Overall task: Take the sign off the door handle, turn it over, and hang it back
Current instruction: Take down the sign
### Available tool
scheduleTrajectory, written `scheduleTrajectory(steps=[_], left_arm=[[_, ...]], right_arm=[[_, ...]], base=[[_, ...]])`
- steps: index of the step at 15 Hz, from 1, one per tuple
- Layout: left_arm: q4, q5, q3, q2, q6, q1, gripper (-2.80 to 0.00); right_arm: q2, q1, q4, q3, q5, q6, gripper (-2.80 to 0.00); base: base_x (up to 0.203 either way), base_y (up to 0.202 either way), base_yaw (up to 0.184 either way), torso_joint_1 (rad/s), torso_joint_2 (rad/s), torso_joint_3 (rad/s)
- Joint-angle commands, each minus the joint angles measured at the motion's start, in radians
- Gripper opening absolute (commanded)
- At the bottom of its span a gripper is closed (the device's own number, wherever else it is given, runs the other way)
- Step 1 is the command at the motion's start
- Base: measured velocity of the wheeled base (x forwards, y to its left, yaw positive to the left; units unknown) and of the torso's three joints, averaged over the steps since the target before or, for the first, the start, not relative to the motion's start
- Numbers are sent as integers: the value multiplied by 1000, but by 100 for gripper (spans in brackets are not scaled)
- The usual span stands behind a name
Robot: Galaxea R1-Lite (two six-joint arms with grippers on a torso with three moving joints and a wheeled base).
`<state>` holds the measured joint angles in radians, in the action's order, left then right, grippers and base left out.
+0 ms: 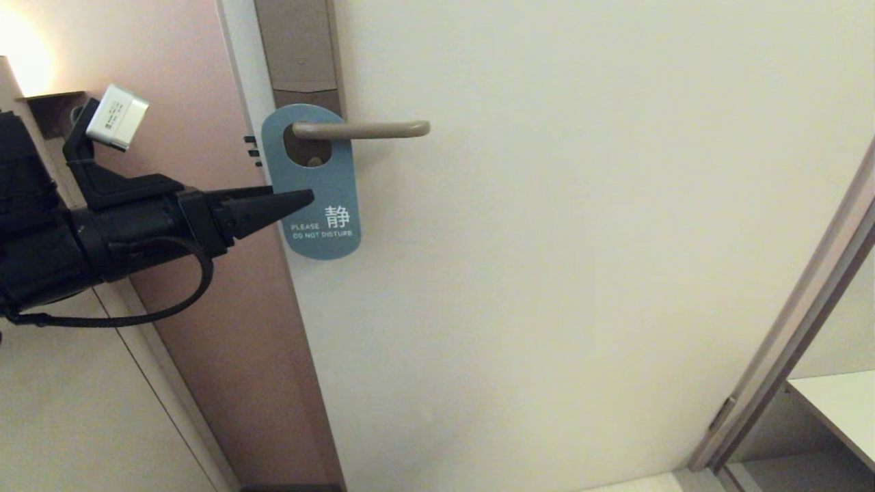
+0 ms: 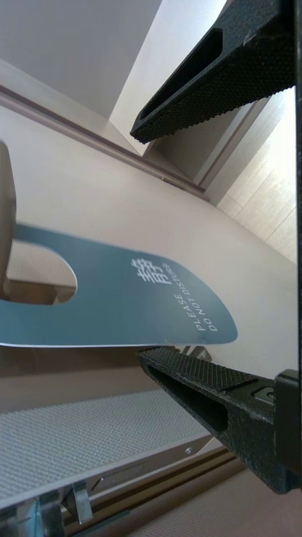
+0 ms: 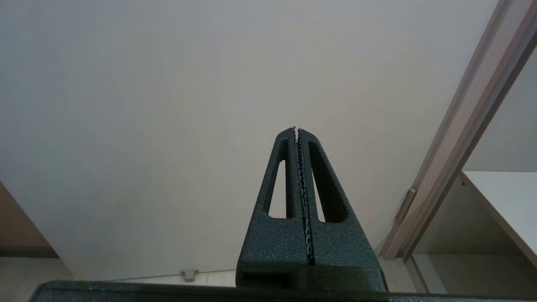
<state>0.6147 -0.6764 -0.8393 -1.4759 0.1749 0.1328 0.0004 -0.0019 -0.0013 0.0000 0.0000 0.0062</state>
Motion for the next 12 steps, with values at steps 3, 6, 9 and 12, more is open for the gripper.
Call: scheduleTrajectory(steps=[3, 6, 9, 12], left_arm=[[4, -3, 19, 22, 2, 7, 0], [5, -5, 14, 14, 2, 7, 0], [5, -5, -4, 8, 2, 7, 0], [5, -3, -24, -12, 2, 7, 0]], right_arm=[[0, -1, 0, 0, 0, 0, -280], [0, 0, 0, 0, 0, 0, -280], [0, 0, 0, 0, 0, 0, -280], [0, 0, 0, 0, 0, 0, -280]], base=[[0, 0, 0, 0, 0, 0], [0, 0, 0, 0, 0, 0], [0, 0, 0, 0, 0, 0], [0, 0, 0, 0, 0, 0]])
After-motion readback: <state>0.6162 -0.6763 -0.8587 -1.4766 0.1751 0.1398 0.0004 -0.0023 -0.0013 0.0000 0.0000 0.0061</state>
